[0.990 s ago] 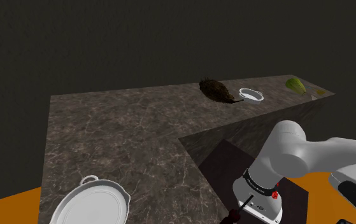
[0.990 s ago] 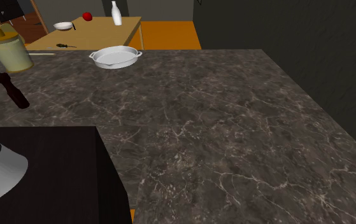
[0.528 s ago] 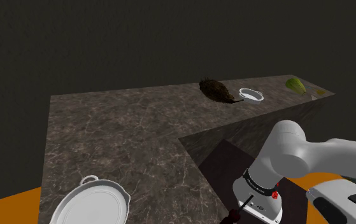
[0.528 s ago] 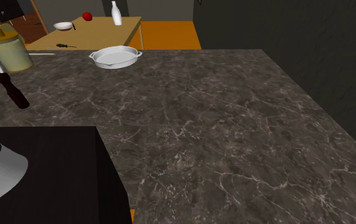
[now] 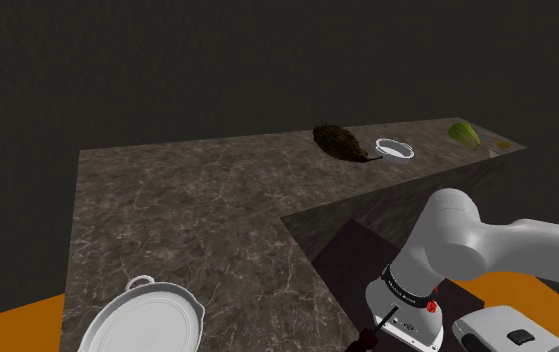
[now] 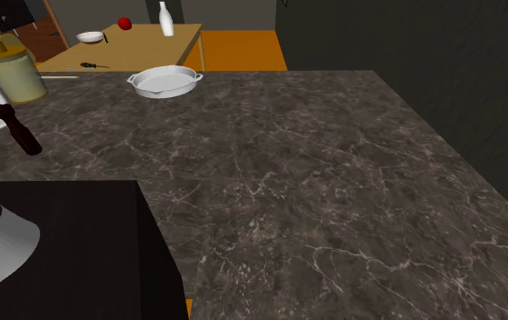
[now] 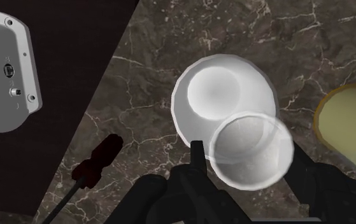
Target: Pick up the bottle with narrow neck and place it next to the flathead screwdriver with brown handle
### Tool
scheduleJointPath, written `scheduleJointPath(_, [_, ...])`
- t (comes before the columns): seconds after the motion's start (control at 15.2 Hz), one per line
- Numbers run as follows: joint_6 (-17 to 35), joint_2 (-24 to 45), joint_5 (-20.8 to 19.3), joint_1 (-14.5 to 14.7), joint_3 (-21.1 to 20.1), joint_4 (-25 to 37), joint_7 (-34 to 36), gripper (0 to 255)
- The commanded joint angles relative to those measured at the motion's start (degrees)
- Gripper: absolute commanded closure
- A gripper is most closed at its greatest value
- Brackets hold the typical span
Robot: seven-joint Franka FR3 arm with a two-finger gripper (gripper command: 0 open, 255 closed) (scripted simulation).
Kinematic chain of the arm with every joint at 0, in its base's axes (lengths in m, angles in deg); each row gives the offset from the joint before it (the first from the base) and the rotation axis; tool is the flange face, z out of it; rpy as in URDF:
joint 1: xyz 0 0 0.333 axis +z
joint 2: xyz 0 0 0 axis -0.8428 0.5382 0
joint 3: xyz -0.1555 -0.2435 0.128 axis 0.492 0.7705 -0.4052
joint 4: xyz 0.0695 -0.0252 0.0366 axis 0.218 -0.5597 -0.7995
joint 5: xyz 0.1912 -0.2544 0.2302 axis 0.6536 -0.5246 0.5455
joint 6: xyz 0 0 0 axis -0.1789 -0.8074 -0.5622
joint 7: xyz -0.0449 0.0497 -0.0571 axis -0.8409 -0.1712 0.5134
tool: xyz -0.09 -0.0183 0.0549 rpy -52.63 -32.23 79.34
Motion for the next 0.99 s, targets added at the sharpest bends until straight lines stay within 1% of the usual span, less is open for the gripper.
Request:
scheduleJointPath(0.0, [0.85, -0.55, 0.96, 0.34, -1.02, -1.17, -0.21, 255])
scheduleJointPath(0.07, [1.47, -0.93, 1.72, 0.57, -1.85, -1.98, -0.35, 255])
scheduleJointPath(0.59, [1.47, -0.93, 1.72, 0.56, -1.85, -1.98, -0.35, 255])
scheduleJointPath(0.66, [1.47, -0.93, 1.72, 0.57, -1.85, -1.98, -0.35, 0])
scheduleJointPath(0.92, [1.47, -0.93, 1.72, 0.56, -1.85, -1.98, -0.35, 0])
